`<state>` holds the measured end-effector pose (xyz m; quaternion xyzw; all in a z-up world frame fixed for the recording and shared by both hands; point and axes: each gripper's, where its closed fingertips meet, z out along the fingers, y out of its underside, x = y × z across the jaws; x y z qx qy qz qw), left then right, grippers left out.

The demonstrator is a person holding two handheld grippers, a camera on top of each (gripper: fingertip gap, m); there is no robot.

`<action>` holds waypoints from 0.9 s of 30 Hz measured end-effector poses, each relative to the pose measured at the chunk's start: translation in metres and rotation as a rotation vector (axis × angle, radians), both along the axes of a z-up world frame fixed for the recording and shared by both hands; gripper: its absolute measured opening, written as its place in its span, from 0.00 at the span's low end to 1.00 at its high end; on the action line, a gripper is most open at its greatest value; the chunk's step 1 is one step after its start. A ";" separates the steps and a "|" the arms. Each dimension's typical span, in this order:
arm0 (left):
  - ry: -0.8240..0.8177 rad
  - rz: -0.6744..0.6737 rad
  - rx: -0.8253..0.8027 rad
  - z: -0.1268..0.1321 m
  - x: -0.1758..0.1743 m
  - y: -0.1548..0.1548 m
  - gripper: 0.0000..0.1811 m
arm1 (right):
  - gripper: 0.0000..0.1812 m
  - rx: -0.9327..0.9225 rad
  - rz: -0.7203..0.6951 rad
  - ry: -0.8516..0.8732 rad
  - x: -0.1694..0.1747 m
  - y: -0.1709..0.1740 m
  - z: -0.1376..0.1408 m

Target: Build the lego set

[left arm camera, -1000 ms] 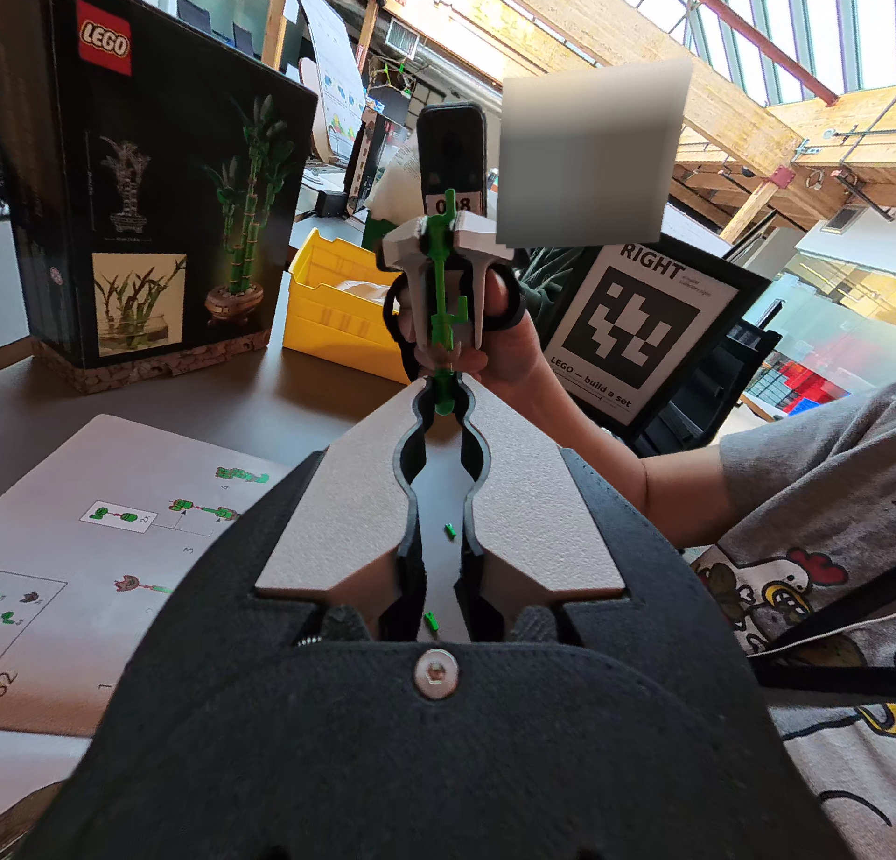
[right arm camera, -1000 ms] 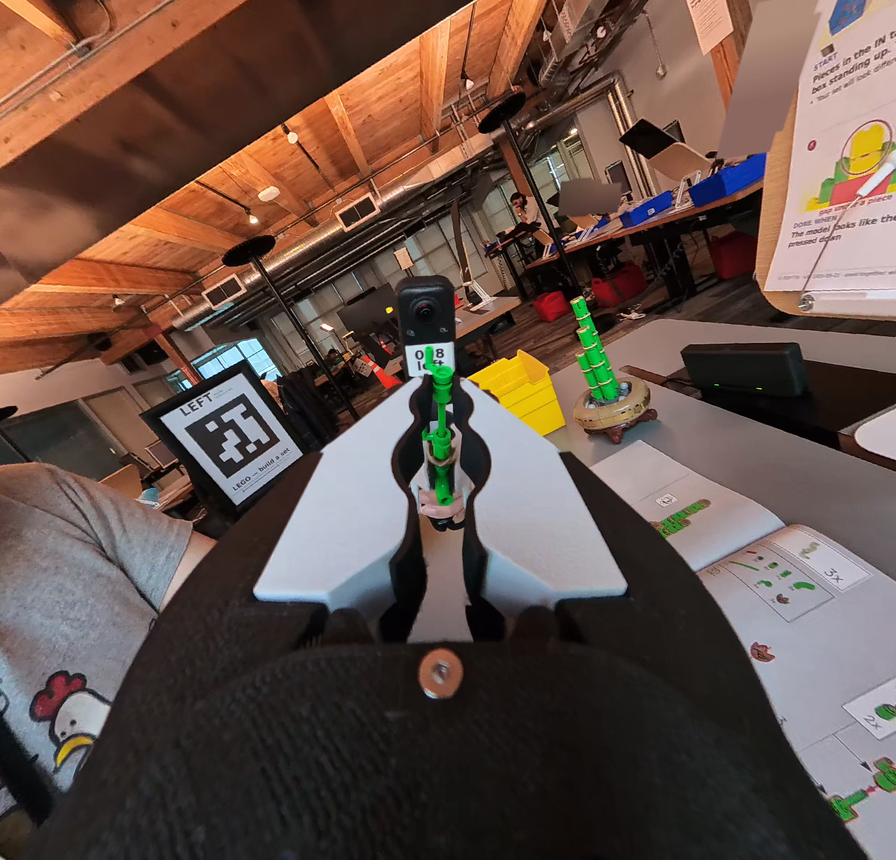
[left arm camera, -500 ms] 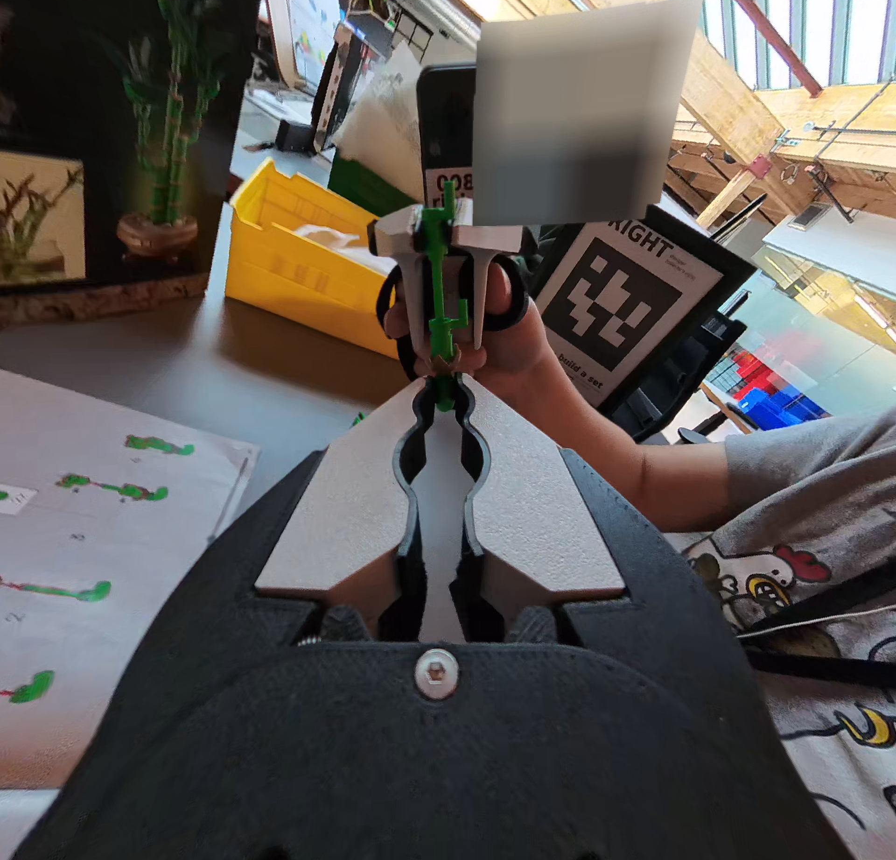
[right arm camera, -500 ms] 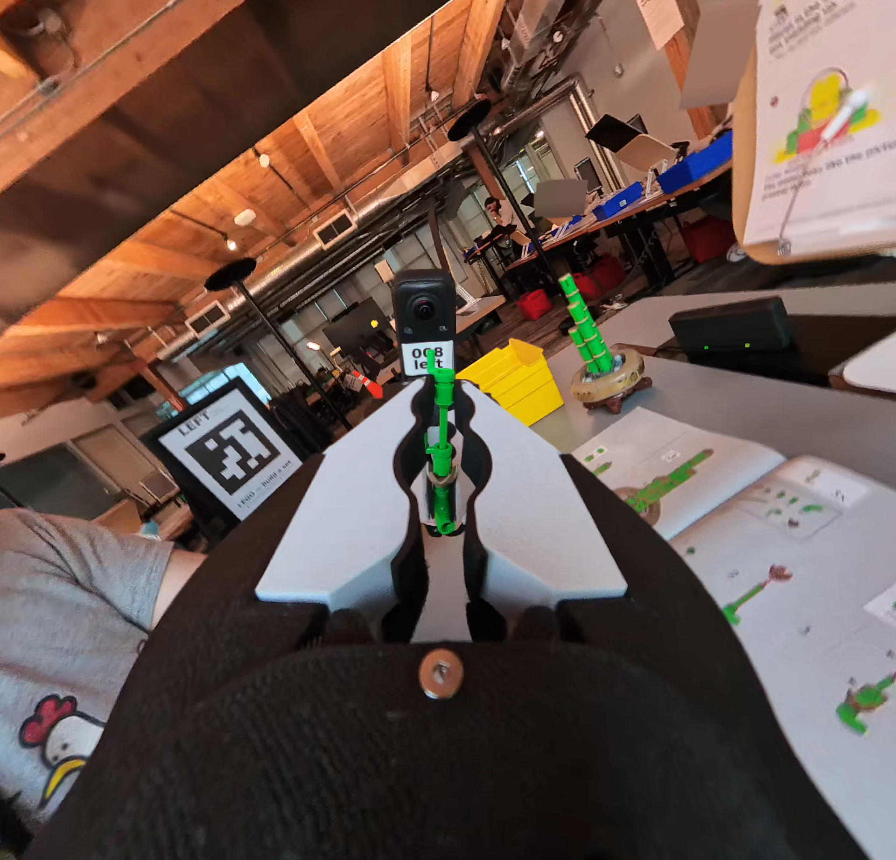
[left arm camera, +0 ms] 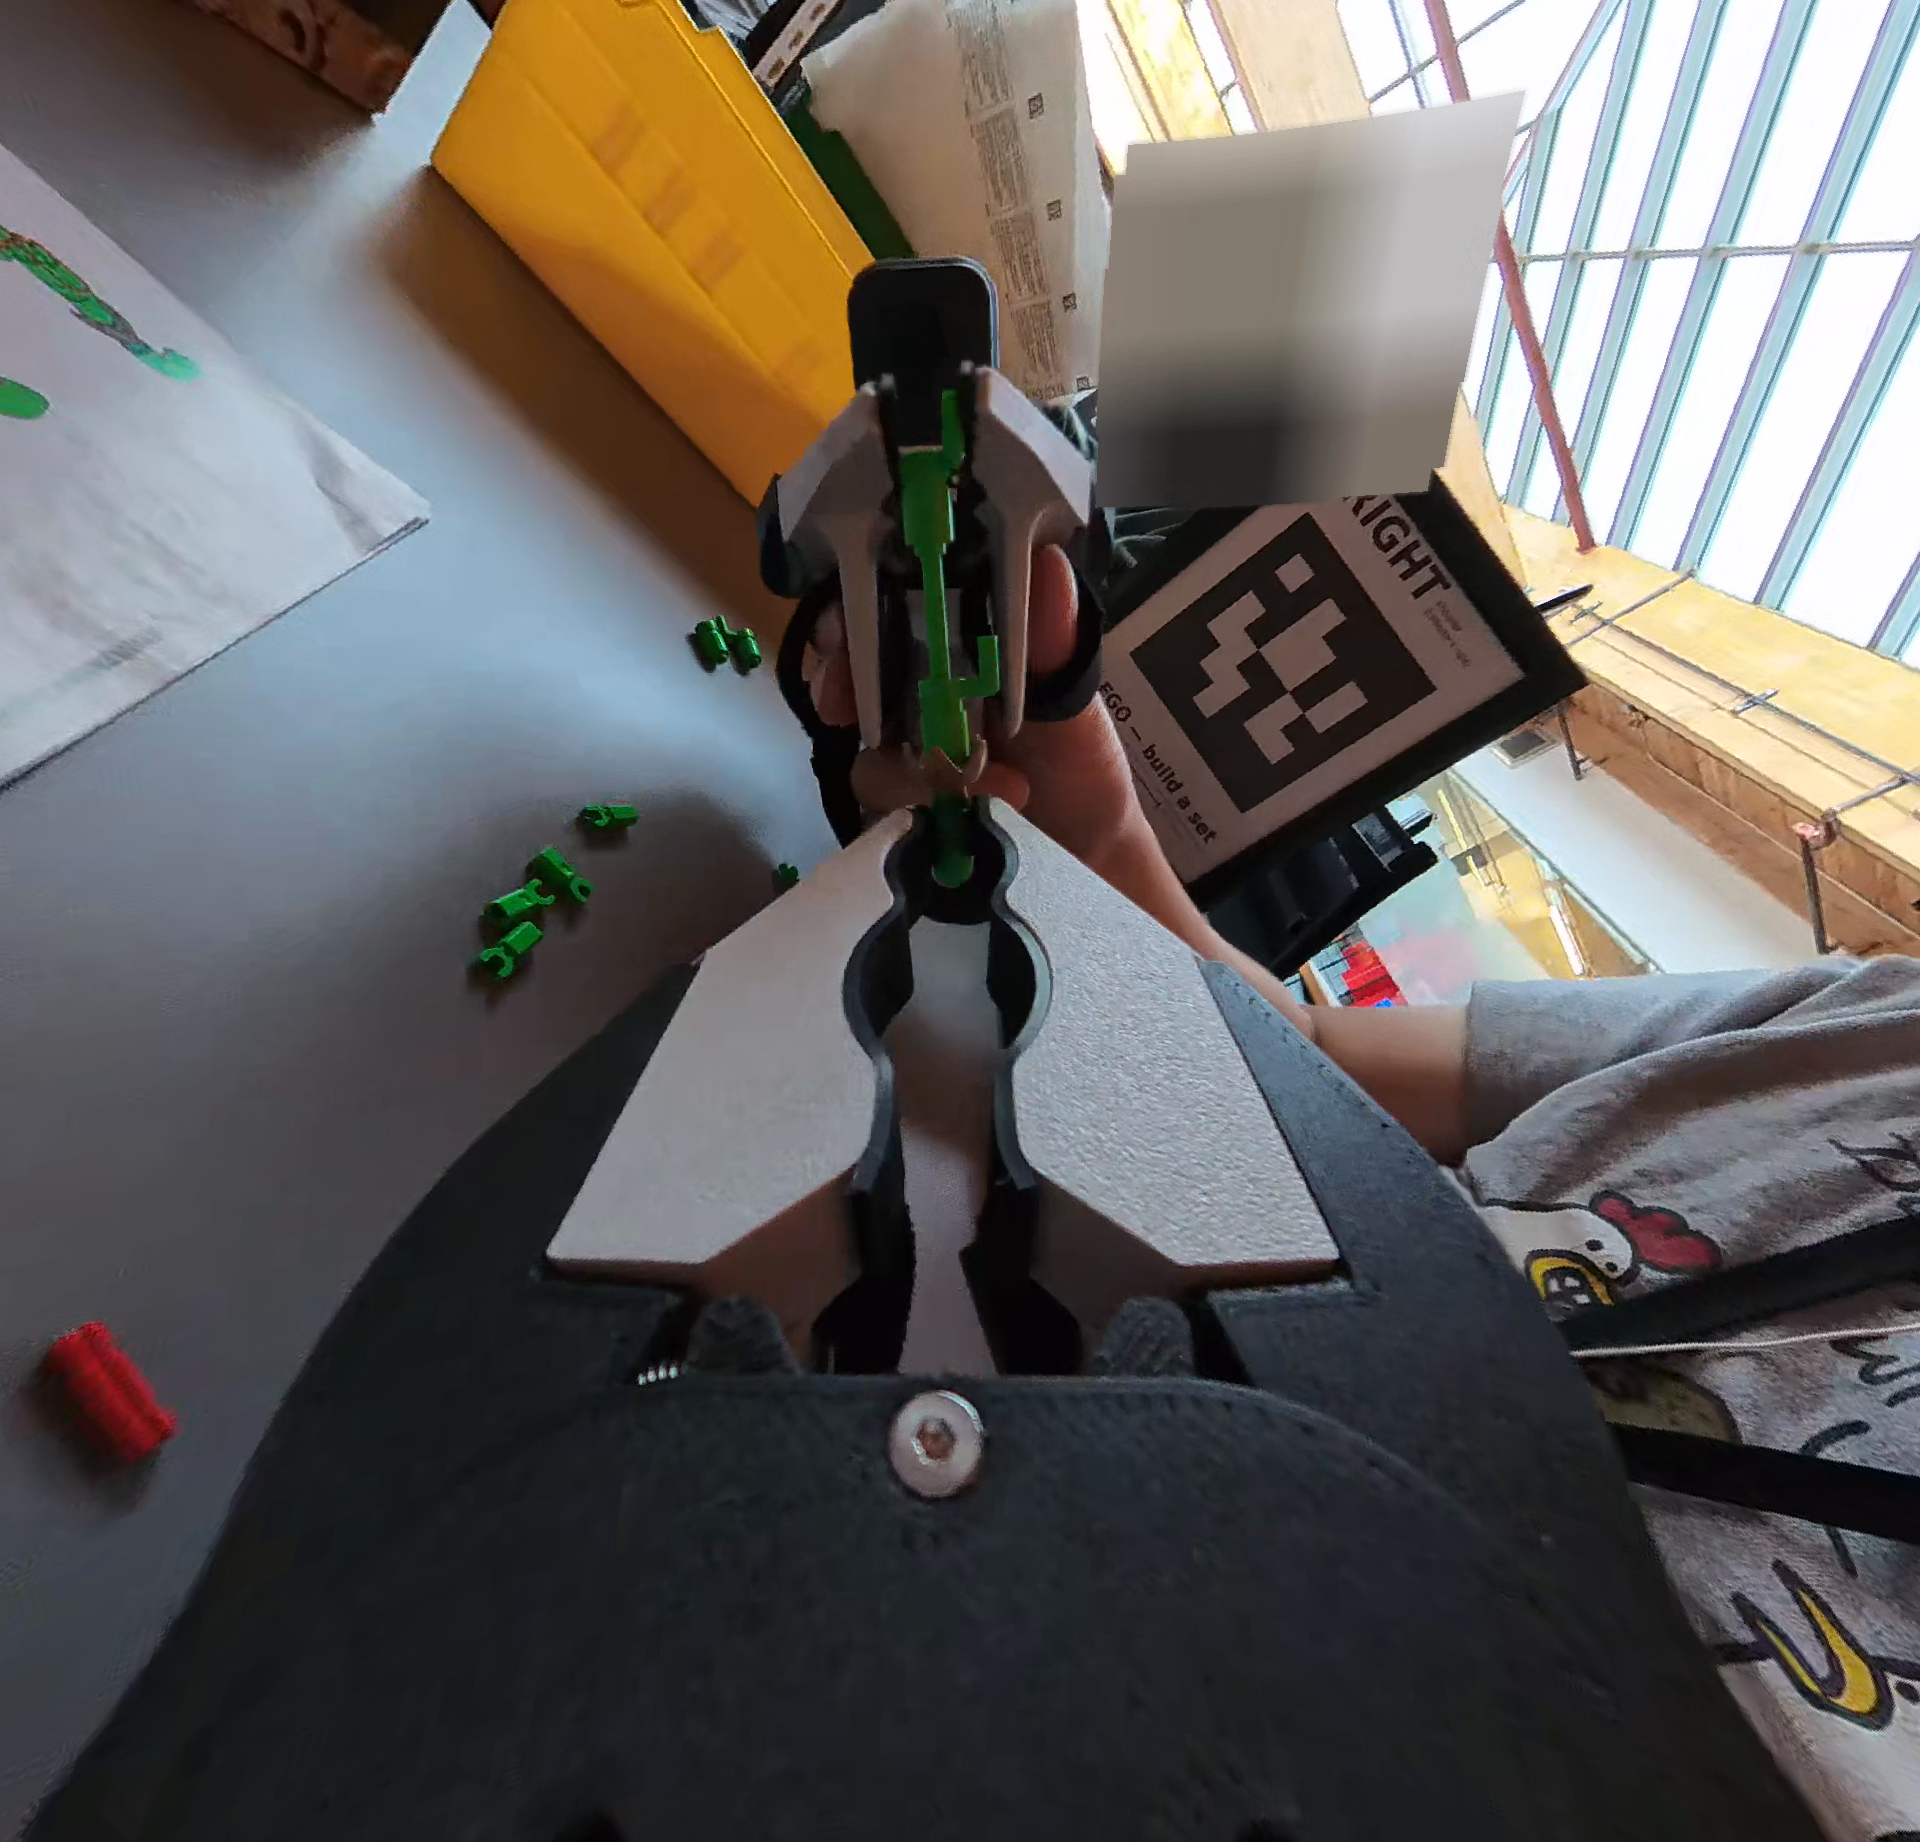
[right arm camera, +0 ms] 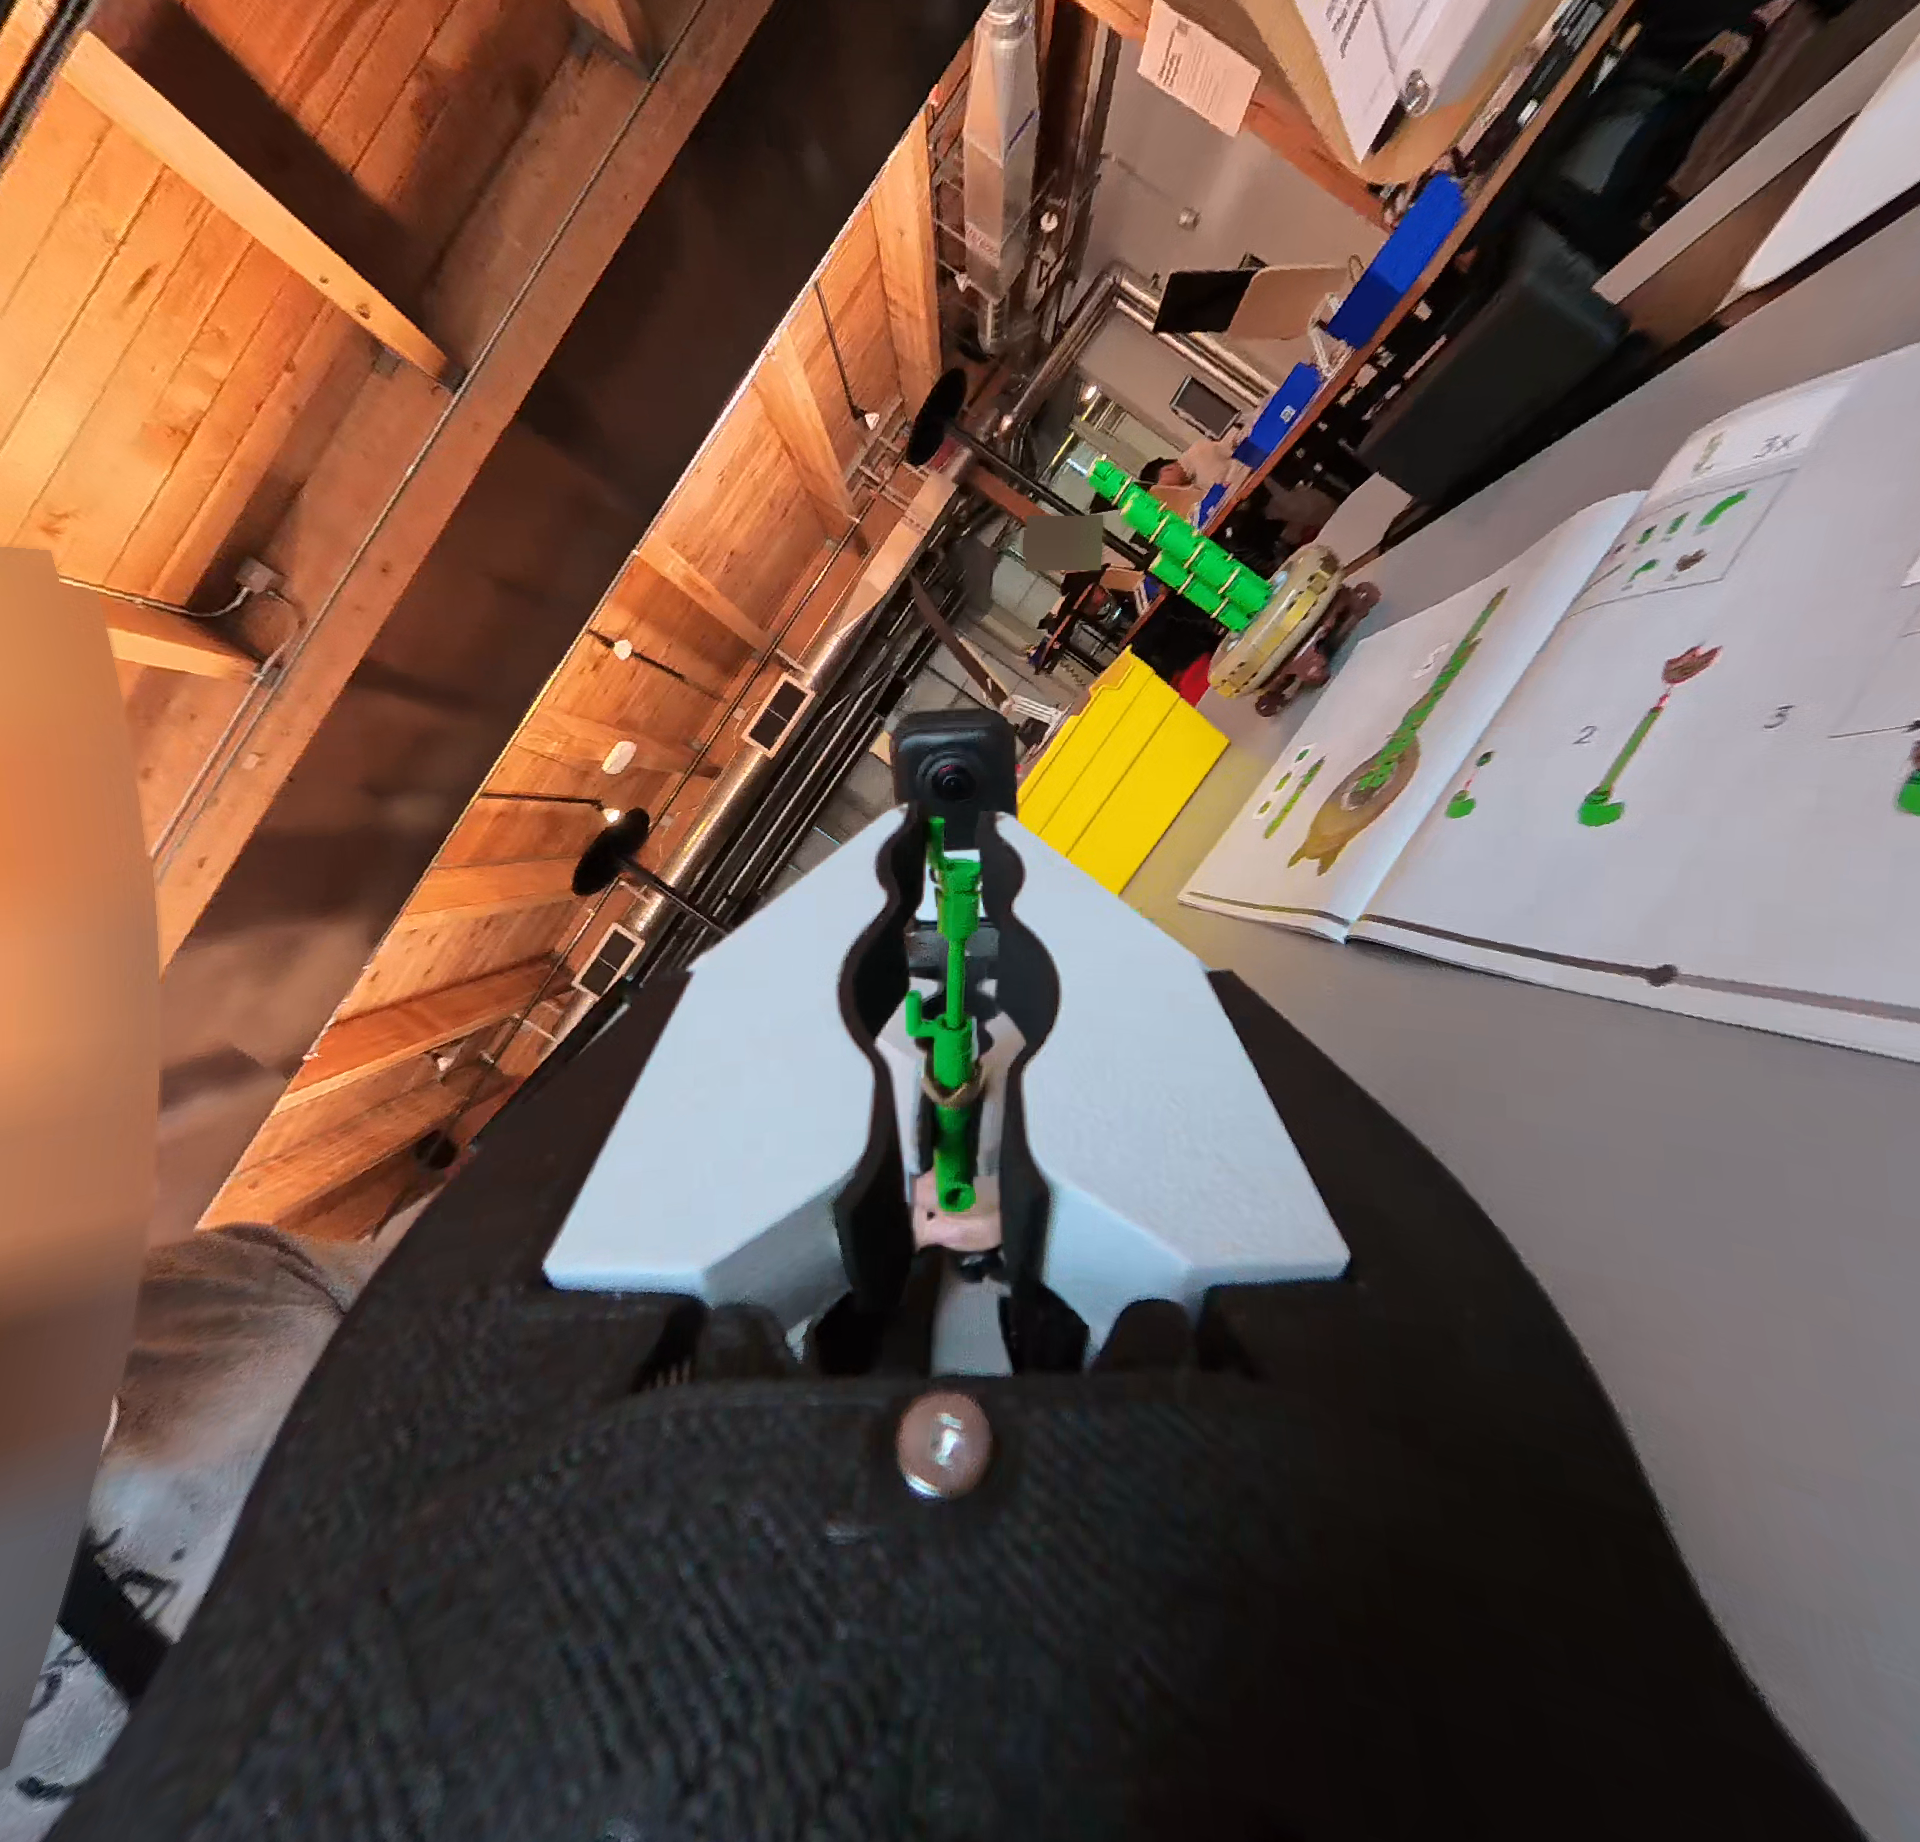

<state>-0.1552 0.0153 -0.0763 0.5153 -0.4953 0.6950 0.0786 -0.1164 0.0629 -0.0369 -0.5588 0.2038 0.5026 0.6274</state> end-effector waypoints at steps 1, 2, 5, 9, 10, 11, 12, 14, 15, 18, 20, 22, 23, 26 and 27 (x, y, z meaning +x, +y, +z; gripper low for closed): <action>0.003 -0.001 -0.020 -0.001 0.001 0.000 0.03 | 0.04 -0.004 0.002 -0.008 0.001 0.000 -0.001; 0.011 -0.003 -0.032 -0.003 0.001 -0.001 0.03 | 0.04 -0.014 0.003 -0.015 0.001 0.000 -0.004; 0.019 -0.004 -0.051 -0.007 0.004 -0.001 0.03 | 0.10 -0.038 -0.027 -0.022 0.008 0.003 -0.009; 0.012 0.006 -0.088 -0.005 0.007 0.004 0.03 | 0.15 -0.054 -0.013 -0.019 0.008 0.005 -0.014; 0.008 0.011 -0.103 -0.004 0.007 0.006 0.03 | 0.15 -0.059 -0.011 -0.013 0.007 0.005 -0.015; 0.005 0.017 -0.112 -0.003 0.008 0.008 0.03 | 0.14 -0.056 -0.007 -0.005 0.006 0.005 -0.015; 0.003 0.023 -0.114 -0.002 0.008 0.011 0.03 | 0.13 -0.053 -0.001 0.003 0.005 0.006 -0.015; -0.002 0.028 -0.115 -0.001 0.008 0.013 0.03 | 0.06 -0.046 0.029 0.003 0.001 0.006 -0.015; -0.003 0.024 -0.115 -0.001 0.007 0.013 0.03 | 0.05 -0.037 0.038 0.004 -0.001 0.006 -0.013; -0.003 0.012 -0.108 -0.001 0.006 0.011 0.03 | 0.05 -0.025 0.053 0.014 -0.003 0.008 -0.012; -0.001 0.006 -0.111 -0.001 0.006 0.010 0.03 | 0.04 -0.018 0.061 0.027 -0.004 0.008 -0.012; 0.000 0.001 -0.114 -0.002 0.006 0.009 0.03 | 0.03 -0.016 0.065 0.034 -0.005 0.007 -0.012; 0.002 -0.001 -0.112 -0.002 0.006 0.009 0.03 | 0.03 -0.017 0.066 0.036 -0.005 0.007 -0.013; 0.012 -0.005 -0.125 -0.004 0.006 0.009 0.03 | 0.05 -0.009 0.060 0.045 -0.004 0.007 -0.014; 0.015 -0.004 -0.122 -0.005 0.006 0.010 0.03 | 0.06 -0.008 0.063 0.050 -0.004 0.006 -0.014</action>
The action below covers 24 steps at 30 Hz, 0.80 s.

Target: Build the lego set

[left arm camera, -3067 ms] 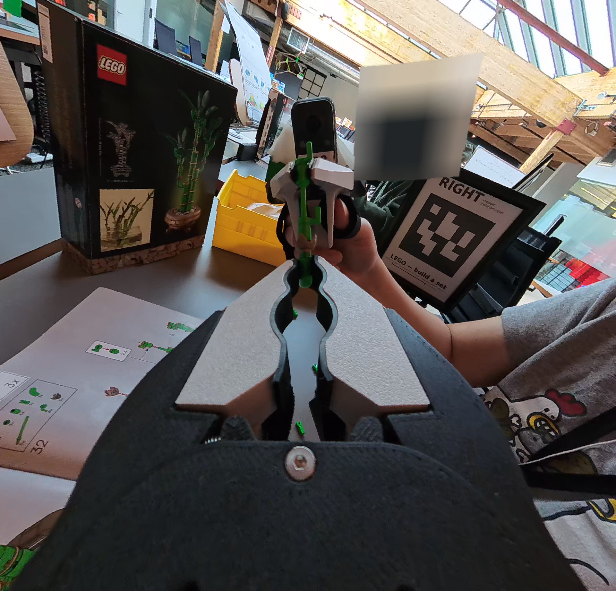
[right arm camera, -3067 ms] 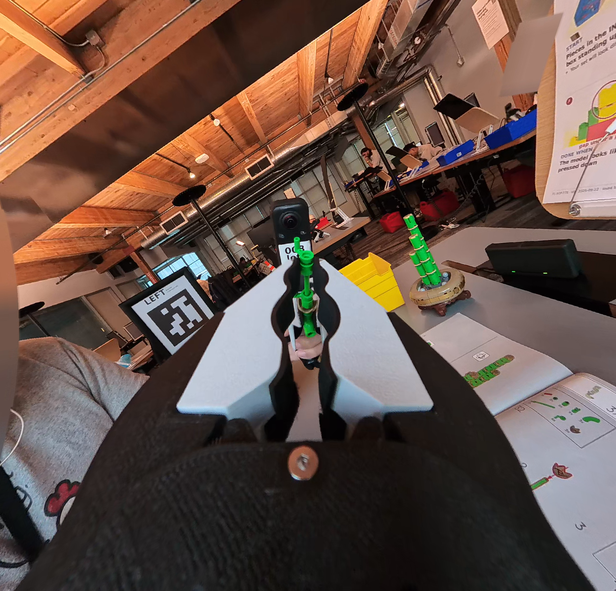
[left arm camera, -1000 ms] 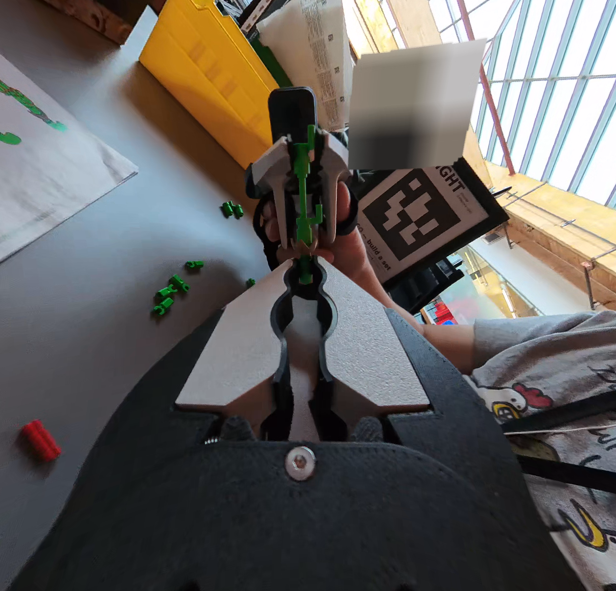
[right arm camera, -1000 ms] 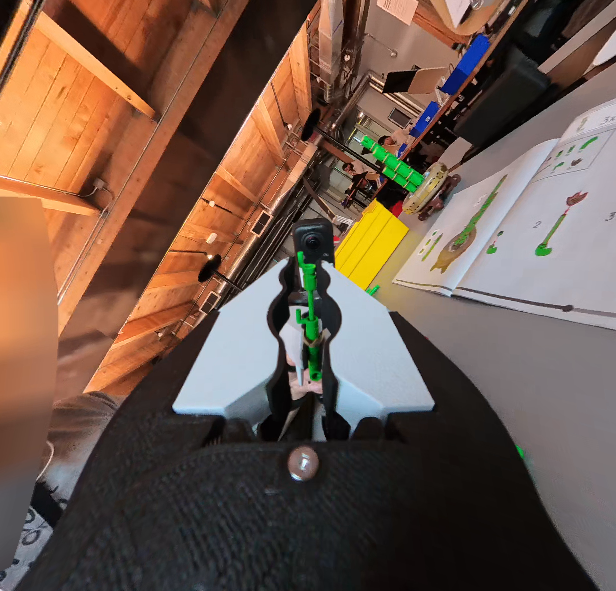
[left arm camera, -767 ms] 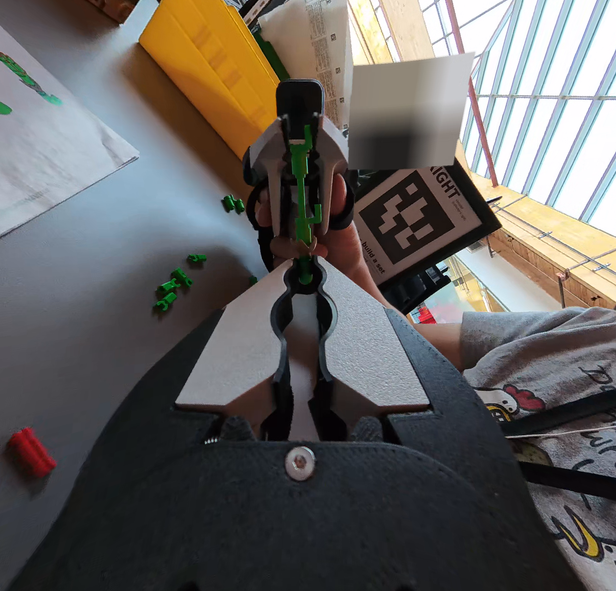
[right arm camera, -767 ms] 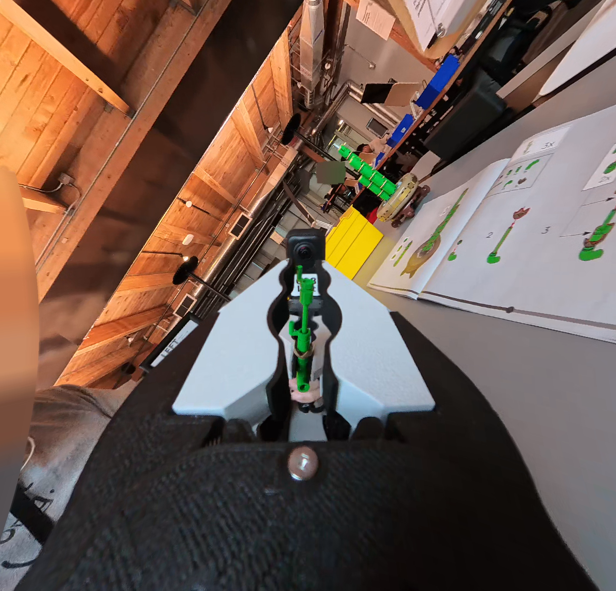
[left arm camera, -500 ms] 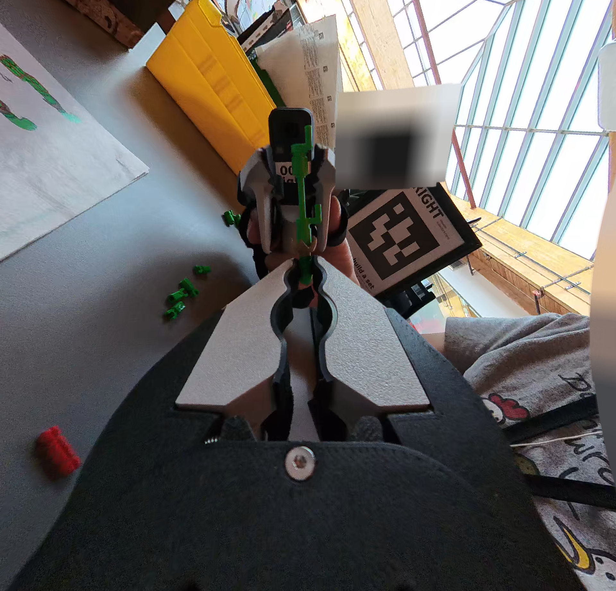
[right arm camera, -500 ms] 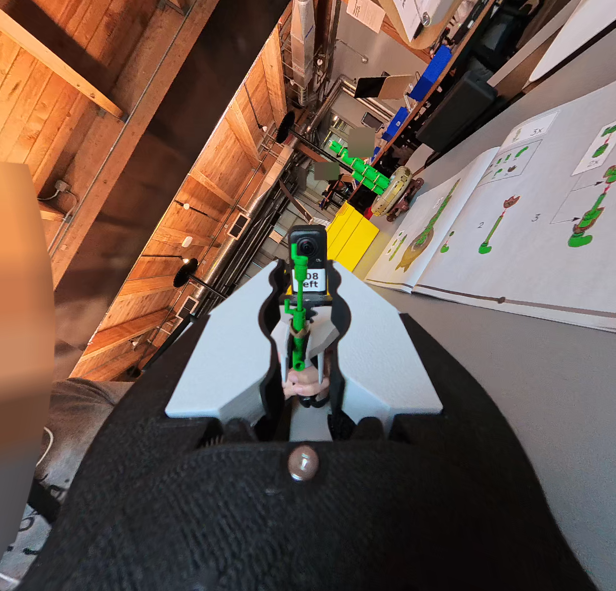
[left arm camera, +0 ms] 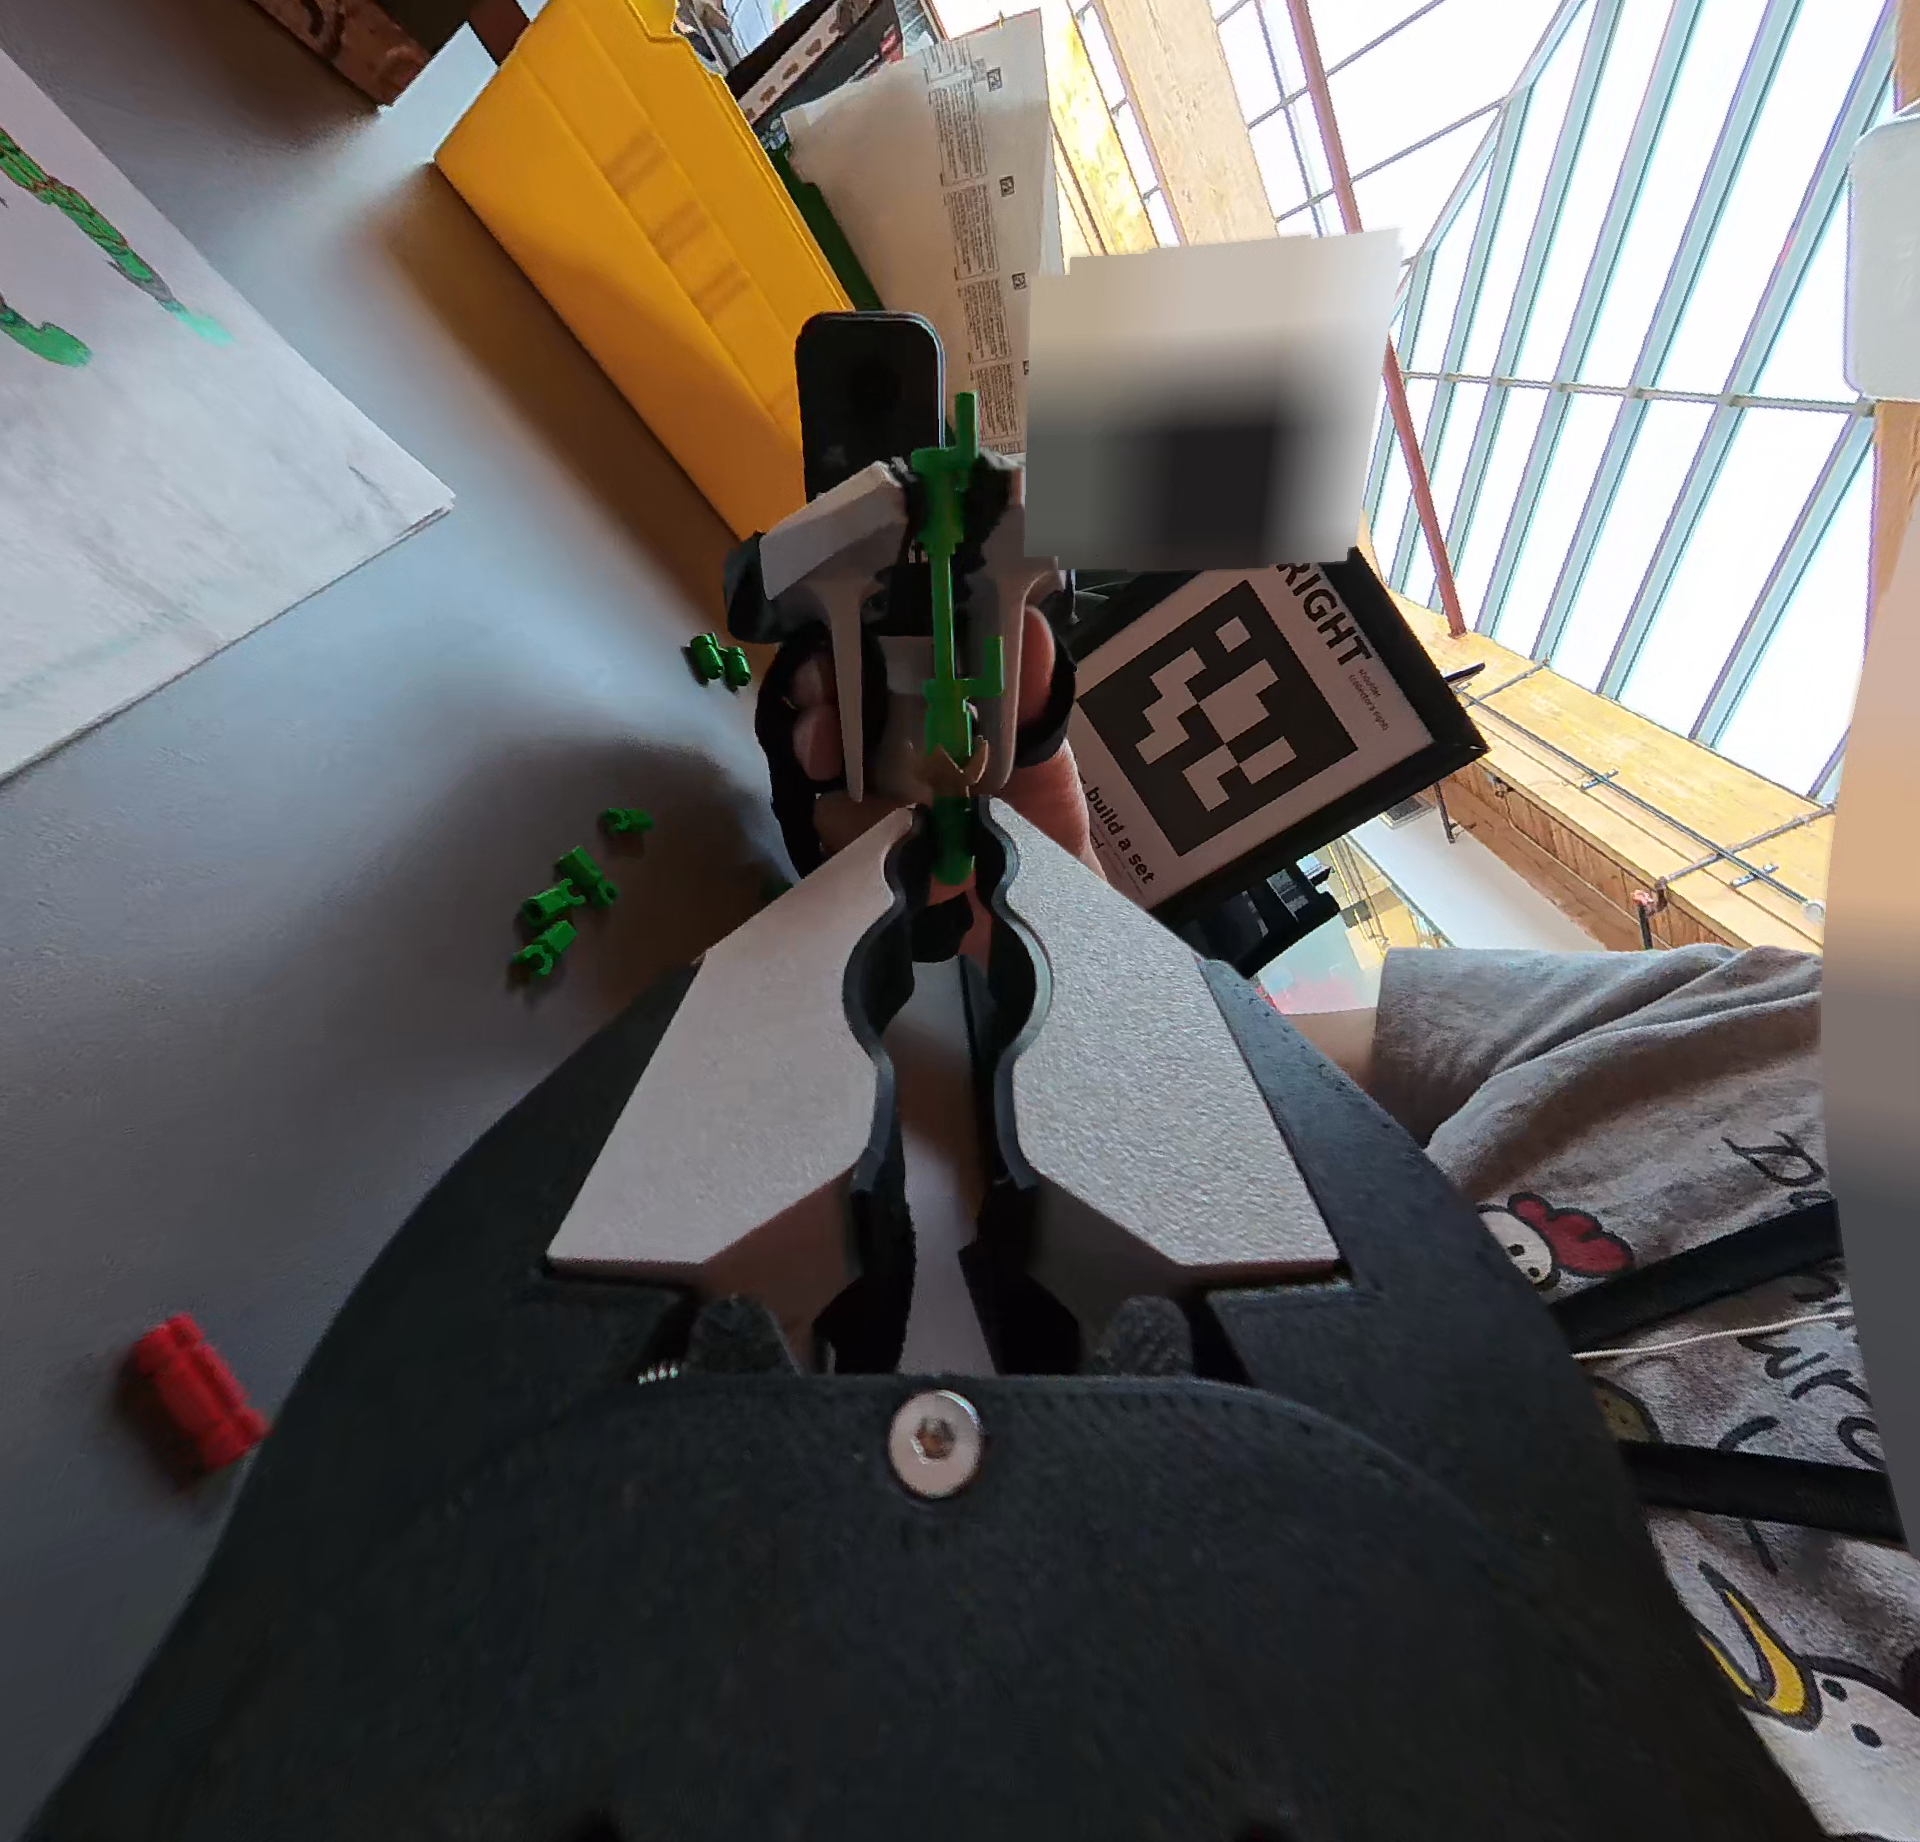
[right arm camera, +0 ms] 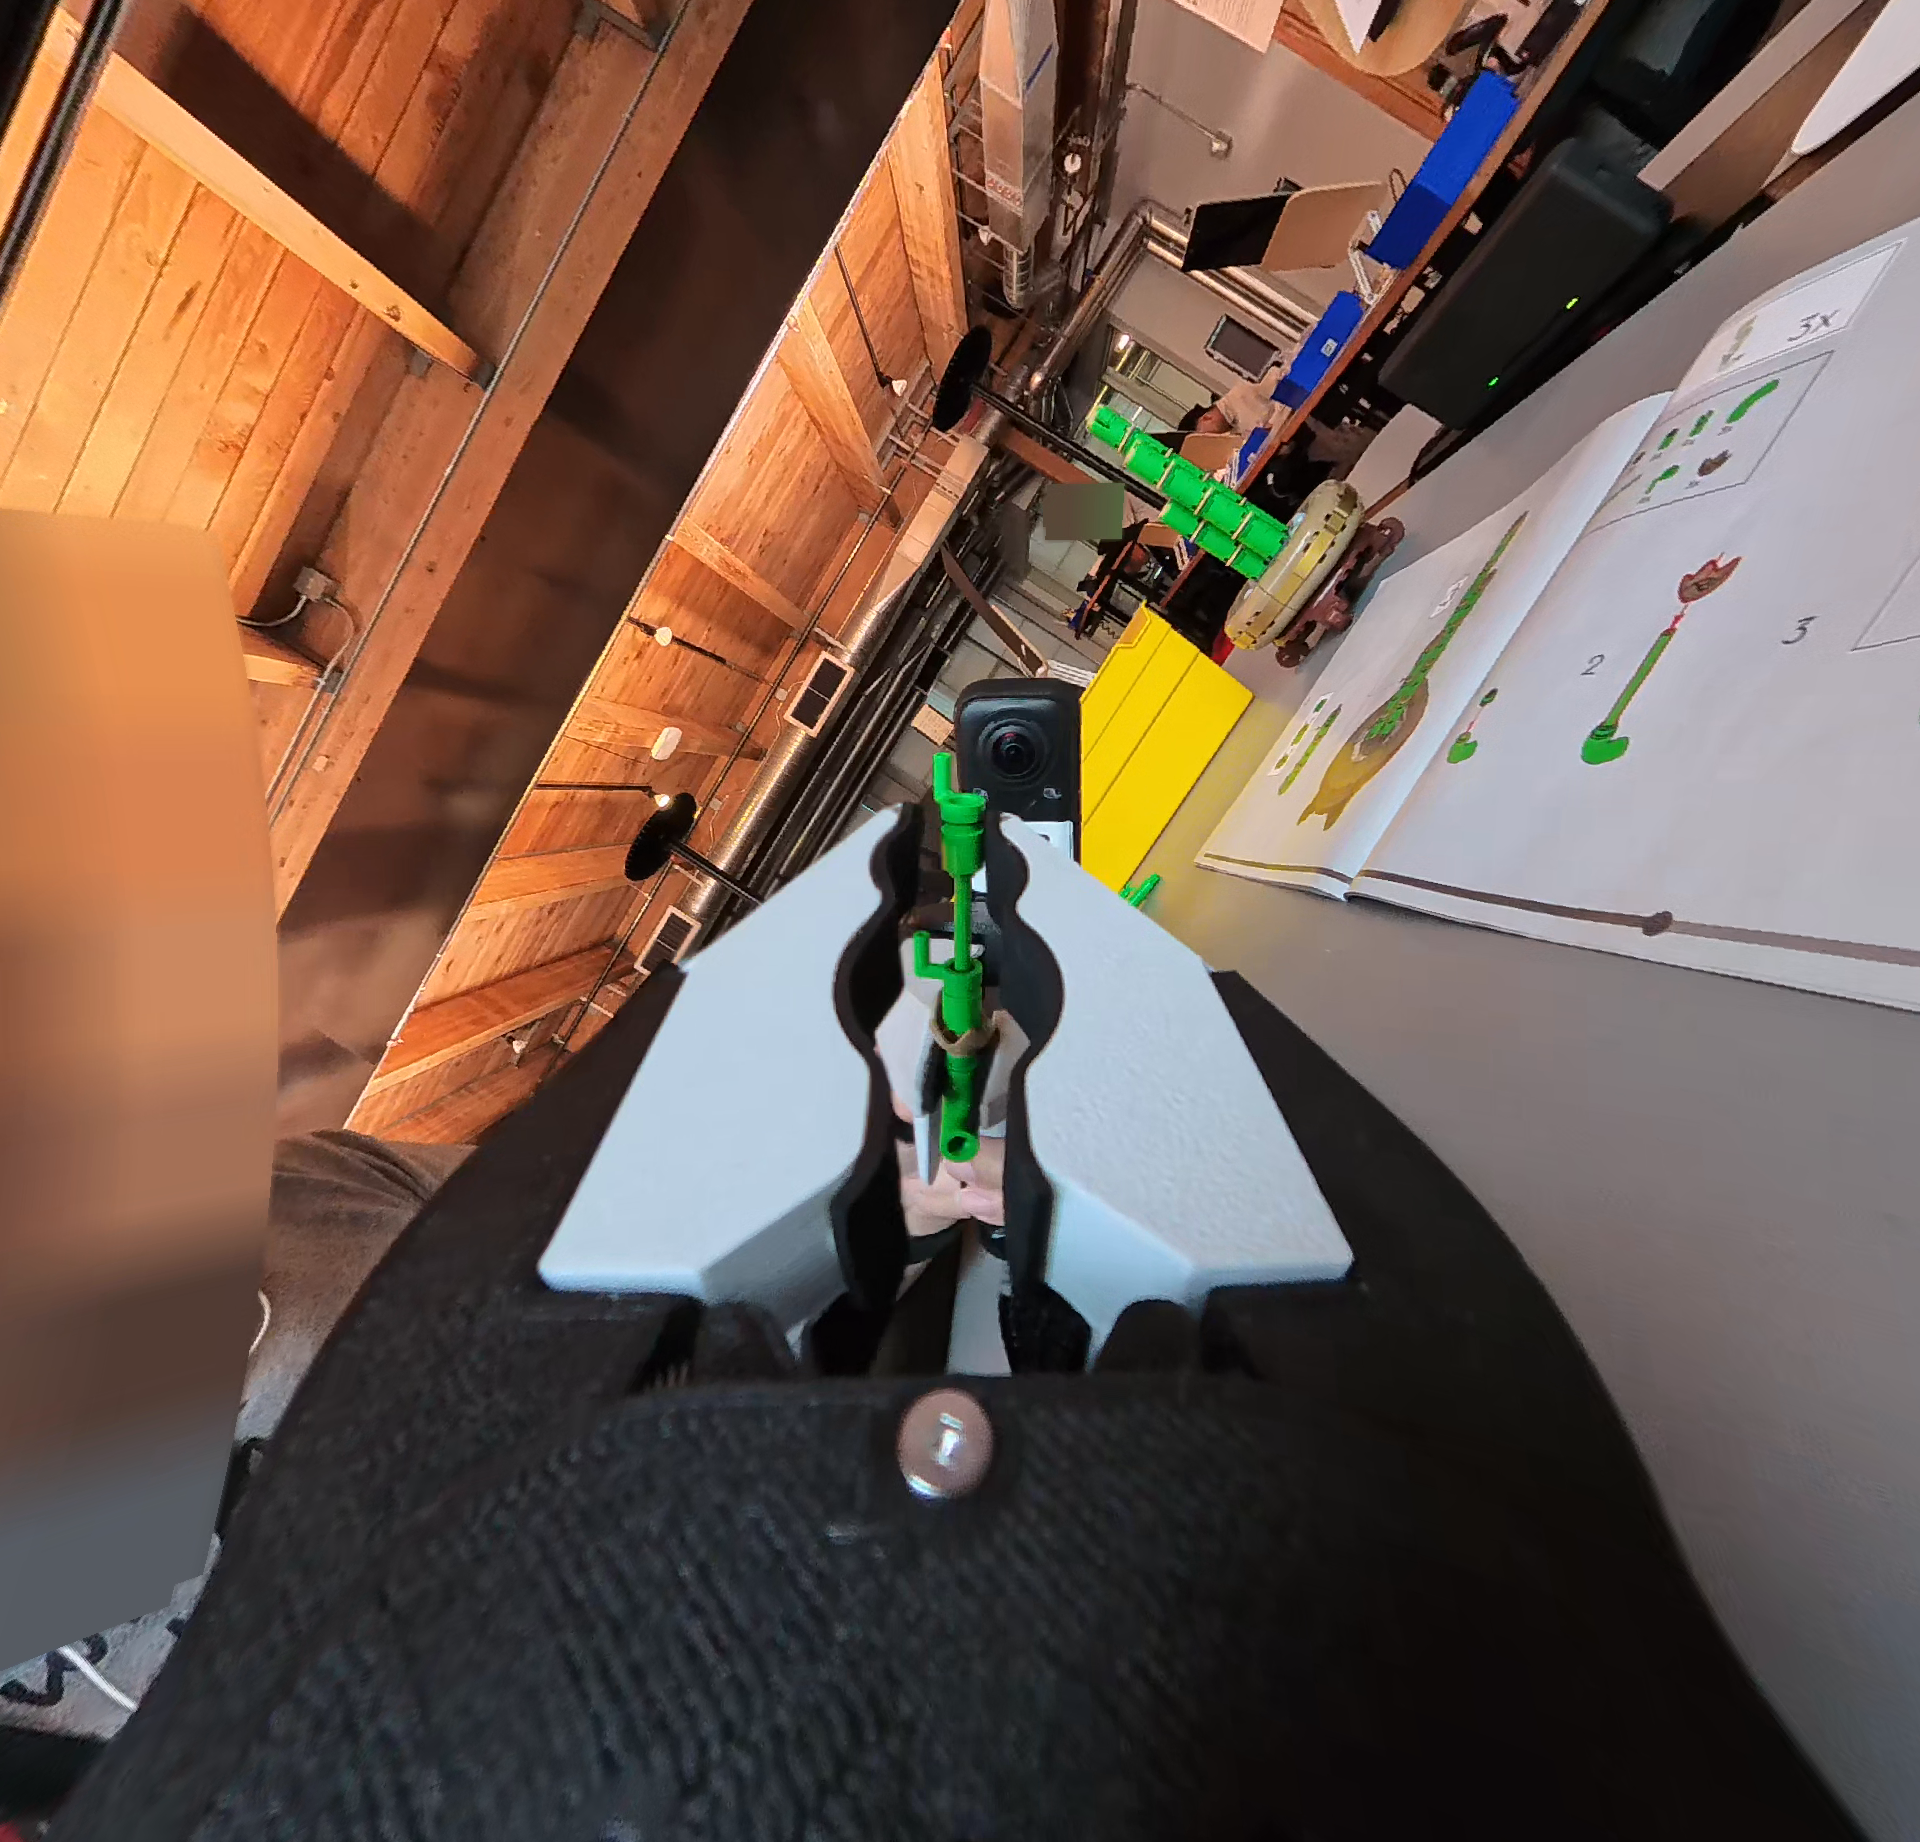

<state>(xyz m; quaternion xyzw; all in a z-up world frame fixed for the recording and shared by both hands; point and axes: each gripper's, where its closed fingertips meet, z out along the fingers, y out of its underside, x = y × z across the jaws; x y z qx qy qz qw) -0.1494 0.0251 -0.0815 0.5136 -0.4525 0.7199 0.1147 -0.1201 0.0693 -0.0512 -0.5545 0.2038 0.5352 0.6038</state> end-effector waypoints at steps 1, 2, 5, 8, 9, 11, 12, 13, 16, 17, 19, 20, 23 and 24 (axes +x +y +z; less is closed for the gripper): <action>-0.001 -0.002 0.004 0.000 0.000 0.000 0.03 | 0.05 0.003 0.003 0.009 0.000 0.000 0.000; -0.002 -0.006 0.007 -0.001 0.000 -0.001 0.03 | 0.03 0.001 0.003 0.012 0.000 0.000 -0.001; 0.001 -0.010 0.026 -0.003 -0.001 -0.002 0.03 | 0.03 -0.011 0.004 -0.014 -0.001 0.000 -0.004; 0.013 -0.009 0.032 -0.007 0.000 0.000 0.03 | 0.03 -0.018 -0.011 -0.035 0.001 -0.001 -0.009; 0.019 -0.010 0.028 -0.009 0.000 0.000 0.03 | 0.03 -0.019 -0.011 -0.015 0.001 -0.001 -0.011; 0.025 -0.008 0.009 -0.010 0.000 0.002 0.03 | 0.03 -0.021 -0.013 0.000 0.003 -0.002 -0.012; 0.031 -0.006 0.004 -0.011 0.000 0.003 0.03 | 0.03 -0.029 -0.023 -0.012 0.003 -0.001 -0.013; 0.034 -0.009 0.007 -0.012 0.000 0.003 0.03 | 0.03 -0.034 -0.028 -0.025 0.003 -0.001 -0.014; 0.036 -0.029 0.048 -0.016 -0.001 -0.003 0.03 | 0.03 -0.057 -0.012 -0.052 -0.002 0.001 -0.017; 0.038 -0.036 0.061 -0.017 -0.001 -0.005 0.03 | 0.03 -0.067 -0.007 -0.065 -0.004 0.001 -0.018; 0.042 -0.043 0.084 -0.020 -0.002 -0.007 0.03 | 0.03 -0.082 0.002 -0.093 -0.008 0.002 -0.020; 0.040 -0.044 0.090 -0.020 -0.002 -0.008 0.03 | 0.03 -0.086 0.006 -0.098 -0.009 0.003 -0.021; 0.034 -0.037 0.088 -0.020 -0.002 -0.007 0.03 | 0.03 -0.089 0.007 -0.087 -0.008 0.002 -0.022; 0.035 -0.037 0.088 -0.020 -0.003 -0.007 0.03 | 0.03 -0.094 0.008 -0.088 -0.008 0.003 -0.022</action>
